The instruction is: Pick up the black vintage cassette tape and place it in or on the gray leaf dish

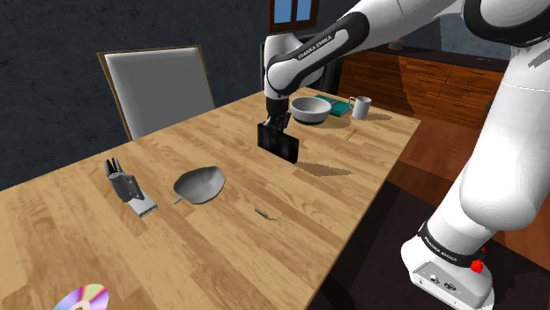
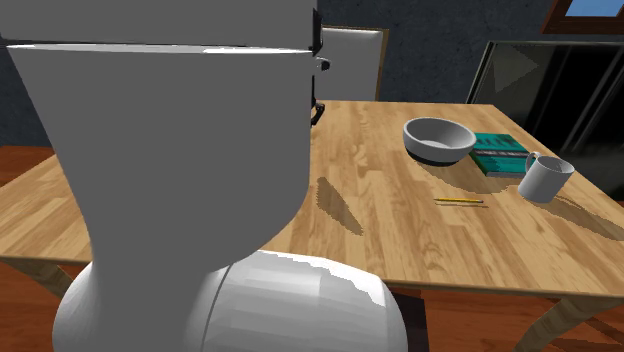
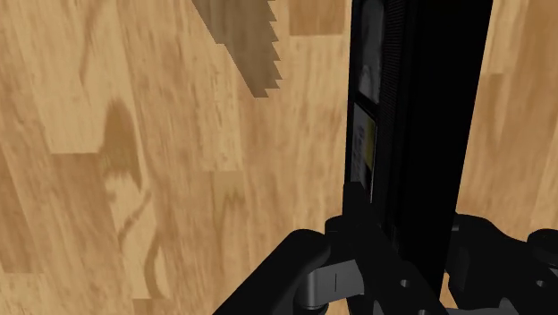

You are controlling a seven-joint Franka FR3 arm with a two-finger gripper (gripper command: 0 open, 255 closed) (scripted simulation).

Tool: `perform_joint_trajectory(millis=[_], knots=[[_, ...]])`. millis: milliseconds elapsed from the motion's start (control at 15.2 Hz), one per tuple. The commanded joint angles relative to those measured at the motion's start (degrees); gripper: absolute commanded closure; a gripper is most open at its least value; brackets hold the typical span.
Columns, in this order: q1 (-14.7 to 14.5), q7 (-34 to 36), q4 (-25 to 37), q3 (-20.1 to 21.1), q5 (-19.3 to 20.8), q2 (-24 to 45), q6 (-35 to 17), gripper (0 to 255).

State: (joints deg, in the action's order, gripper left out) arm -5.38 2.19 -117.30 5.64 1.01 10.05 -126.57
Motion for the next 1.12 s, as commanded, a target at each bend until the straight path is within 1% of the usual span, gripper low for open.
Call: perform_joint_trajectory(millis=[0, 660, 1056], knots=[[0.02, -0.08, 0.78, 0.02, -0.11, -0.78, 1.55, 255], [0.1, -0.34, 4.72, 0.08, -0.52, -3.96, 8.65, 255], [-4.29, 7.44, 12.06, 3.15, 0.54, 0.91, 11.19, 255]])
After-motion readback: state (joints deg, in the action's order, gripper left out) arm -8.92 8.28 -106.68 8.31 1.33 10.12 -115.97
